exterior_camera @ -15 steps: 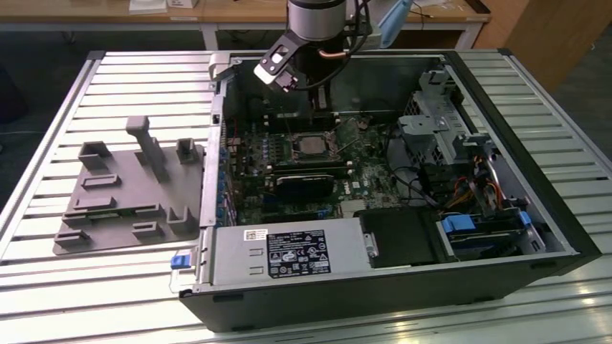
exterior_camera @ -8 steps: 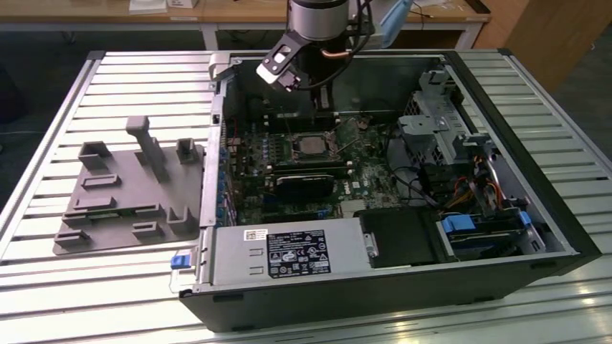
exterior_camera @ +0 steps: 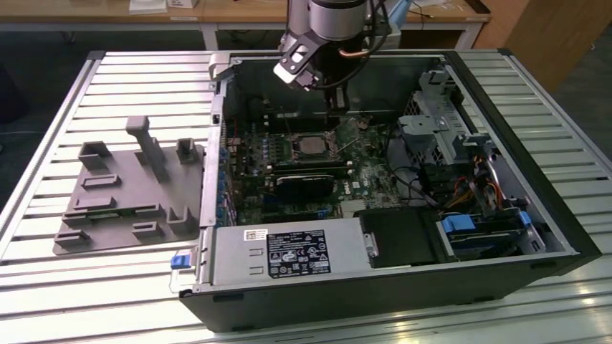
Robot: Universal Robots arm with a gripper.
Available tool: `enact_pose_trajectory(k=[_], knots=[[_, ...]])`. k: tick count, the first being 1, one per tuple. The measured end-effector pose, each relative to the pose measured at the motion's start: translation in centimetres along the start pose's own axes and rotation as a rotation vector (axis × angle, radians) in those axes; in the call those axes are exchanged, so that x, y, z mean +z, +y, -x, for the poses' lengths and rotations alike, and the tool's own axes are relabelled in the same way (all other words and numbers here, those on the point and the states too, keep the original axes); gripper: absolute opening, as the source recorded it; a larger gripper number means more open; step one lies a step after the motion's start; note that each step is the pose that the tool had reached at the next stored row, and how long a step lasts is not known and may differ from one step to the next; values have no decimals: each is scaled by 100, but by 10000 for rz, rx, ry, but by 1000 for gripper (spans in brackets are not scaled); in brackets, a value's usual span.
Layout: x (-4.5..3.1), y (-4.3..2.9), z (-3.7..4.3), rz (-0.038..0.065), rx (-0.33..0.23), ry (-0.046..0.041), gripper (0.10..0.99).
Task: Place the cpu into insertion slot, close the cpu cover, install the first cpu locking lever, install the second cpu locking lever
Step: 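Close the cpu cover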
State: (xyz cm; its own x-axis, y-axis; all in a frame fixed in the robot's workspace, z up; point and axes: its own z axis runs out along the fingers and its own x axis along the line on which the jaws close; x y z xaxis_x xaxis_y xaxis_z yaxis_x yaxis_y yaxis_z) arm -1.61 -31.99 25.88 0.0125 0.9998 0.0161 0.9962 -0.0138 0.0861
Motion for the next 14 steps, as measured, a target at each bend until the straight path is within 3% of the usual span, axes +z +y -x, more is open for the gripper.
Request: enact_pose_trajectory(k=[6,14], knots=[[14,158,-2,-18,-2,0,106],[37,421,-6,-58,1,0,106]])
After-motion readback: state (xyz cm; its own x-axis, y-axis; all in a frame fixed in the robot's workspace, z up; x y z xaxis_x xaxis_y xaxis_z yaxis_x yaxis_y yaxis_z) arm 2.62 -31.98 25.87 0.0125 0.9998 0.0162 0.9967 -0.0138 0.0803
